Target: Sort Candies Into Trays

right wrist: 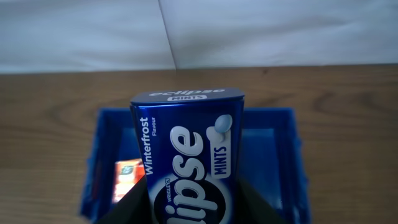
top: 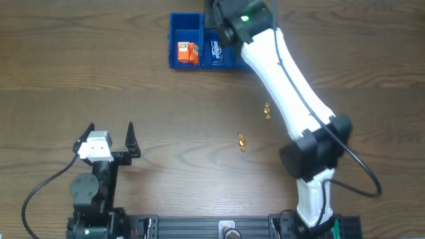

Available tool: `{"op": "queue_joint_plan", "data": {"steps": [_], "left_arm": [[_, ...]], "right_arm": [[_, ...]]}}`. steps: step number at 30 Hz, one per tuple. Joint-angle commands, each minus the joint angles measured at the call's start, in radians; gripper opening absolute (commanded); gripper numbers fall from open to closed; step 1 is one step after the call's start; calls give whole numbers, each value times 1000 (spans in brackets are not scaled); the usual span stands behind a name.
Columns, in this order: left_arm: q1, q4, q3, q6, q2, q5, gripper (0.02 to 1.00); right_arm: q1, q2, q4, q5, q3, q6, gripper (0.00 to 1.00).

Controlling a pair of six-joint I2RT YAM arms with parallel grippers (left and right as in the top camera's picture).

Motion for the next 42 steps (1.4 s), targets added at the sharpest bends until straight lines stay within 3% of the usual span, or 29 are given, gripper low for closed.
{"op": "queue_joint_plan", "data": {"steps": [1, 7, 11, 12, 16, 19, 21, 25, 28, 32, 42], "left_arm": [[4, -26, -25, 3, -6, 9, 998], [4, -26, -25, 3, -6, 9, 996], [4, -26, -25, 3, -6, 9, 998], [4, -26, -25, 3, -6, 9, 998], [4, -26, -25, 3, -6, 9, 998], [4, -26, -25, 3, -6, 9, 998], [4, -26, -25, 3, -6, 9, 998], [4, -26, -25, 3, -6, 9, 998], [4, -26, -25, 3, -6, 9, 998], [4, -26, -25, 3, -6, 9, 998], [4, -26, -25, 3, -6, 9, 998]], "right_arm": [[-35, 158, 47, -77, 8, -45, 209], [-38, 208, 67, -76, 5, -43, 231], [-37, 209, 78, -89, 5, -43, 457], [-32, 209, 85, -98, 5, -43, 726], [-11, 186, 87, -98, 5, -51, 825], [-10, 64, 20, -89, -31, -72, 860], [2, -65, -33, -40, -113, -80, 873], [62, -426, -21, -23, -554, -21, 873], [106, -570, -13, -100, -876, 136, 855], [108, -572, 74, -274, -1175, 186, 825], [108, -483, 195, -305, -1312, 217, 812]]}}
